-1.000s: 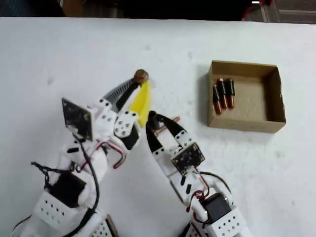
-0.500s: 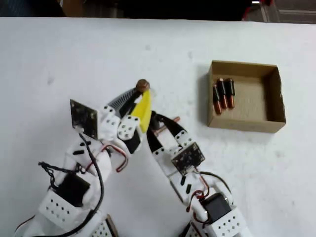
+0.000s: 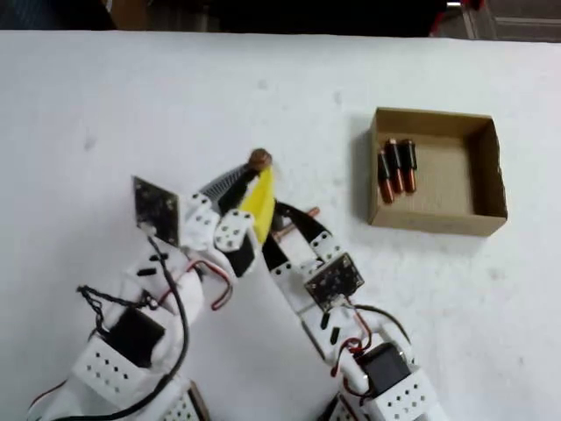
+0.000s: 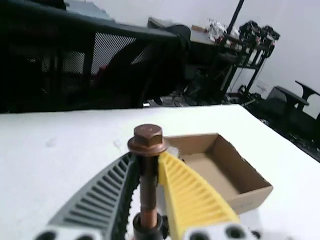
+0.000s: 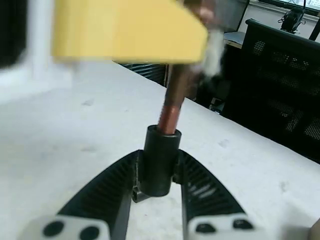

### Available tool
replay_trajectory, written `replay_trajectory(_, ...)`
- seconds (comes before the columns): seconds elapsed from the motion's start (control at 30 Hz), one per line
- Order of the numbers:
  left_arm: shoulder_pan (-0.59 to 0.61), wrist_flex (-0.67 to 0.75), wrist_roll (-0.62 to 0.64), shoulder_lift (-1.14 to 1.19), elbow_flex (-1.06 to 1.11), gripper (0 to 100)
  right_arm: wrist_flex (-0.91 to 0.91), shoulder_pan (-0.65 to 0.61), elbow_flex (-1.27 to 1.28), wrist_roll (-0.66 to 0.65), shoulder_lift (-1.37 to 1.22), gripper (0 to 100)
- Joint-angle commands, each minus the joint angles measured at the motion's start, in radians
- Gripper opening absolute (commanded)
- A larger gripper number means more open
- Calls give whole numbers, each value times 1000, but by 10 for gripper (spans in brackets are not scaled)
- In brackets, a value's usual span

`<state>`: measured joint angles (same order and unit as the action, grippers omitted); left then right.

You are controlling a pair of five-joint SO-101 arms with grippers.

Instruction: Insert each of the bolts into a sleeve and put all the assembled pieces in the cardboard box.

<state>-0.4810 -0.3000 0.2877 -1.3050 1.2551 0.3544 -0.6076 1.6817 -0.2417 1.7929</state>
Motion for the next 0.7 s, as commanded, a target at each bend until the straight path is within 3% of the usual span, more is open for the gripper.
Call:
replay_trajectory(0.0,-38,40,17,-22,-6,22,1,8,9,11,5,17)
replay_trajectory(0.67,-30,34,11,-24,120,22,1,10,9,11,5,17)
